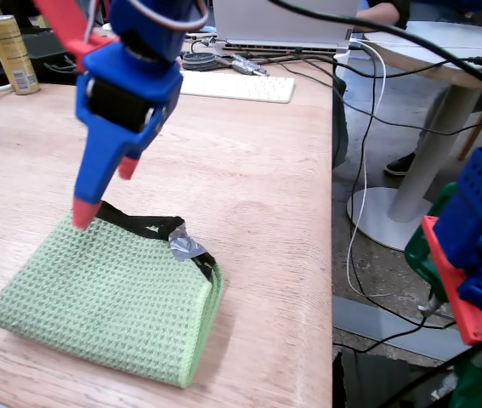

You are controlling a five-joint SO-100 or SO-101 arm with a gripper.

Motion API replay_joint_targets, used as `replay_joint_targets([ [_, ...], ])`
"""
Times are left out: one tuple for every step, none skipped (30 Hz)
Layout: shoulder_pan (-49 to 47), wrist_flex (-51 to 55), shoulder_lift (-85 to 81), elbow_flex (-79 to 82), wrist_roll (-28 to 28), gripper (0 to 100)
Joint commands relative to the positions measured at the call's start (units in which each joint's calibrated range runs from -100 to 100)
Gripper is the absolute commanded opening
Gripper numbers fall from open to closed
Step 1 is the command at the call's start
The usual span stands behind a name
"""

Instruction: Clean the table

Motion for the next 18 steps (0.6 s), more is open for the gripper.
replay_joint_targets([
  [6.37, 3.39, -1.65, -1.31, 0.29, 42],
  [6.37, 4.3, -1.48, -1.31, 0.29, 42],
  [5.02, 4.71, -1.13, -1.31, 0.15, 42],
  [4.68, 4.71, -1.05, -1.31, 0.0, 42],
  [4.34, 4.71, -1.05, -1.22, -0.1, 42],
  [4.0, 4.71, -0.96, -1.22, 0.0, 42],
  [1.3, 4.71, -0.96, -1.22, 0.15, 42],
  [-1.07, 4.71, -0.88, -1.22, 0.2, 42],
  [-2.09, 4.71, -0.88, -1.22, 0.2, 42],
  [-2.43, 4.62, -0.79, -1.31, 0.24, 42],
  [-2.43, 3.89, 0.24, -1.31, 0.24, 42],
  [-2.43, 3.72, 2.55, -2.07, 0.29, 42],
  [-2.43, 3.56, 4.87, -2.16, 0.34, 42],
  [-2.43, 3.56, 6.5, -2.25, 0.34, 42],
  [-2.43, 3.47, 7.36, -2.25, 0.34, 42],
  [-2.43, 3.47, 8.21, -2.35, 0.39, 42],
  [-2.43, 3.47, 8.56, -2.44, 0.39, 42],
  [-2.43, 3.47, 8.81, -3.48, 0.39, 42],
])
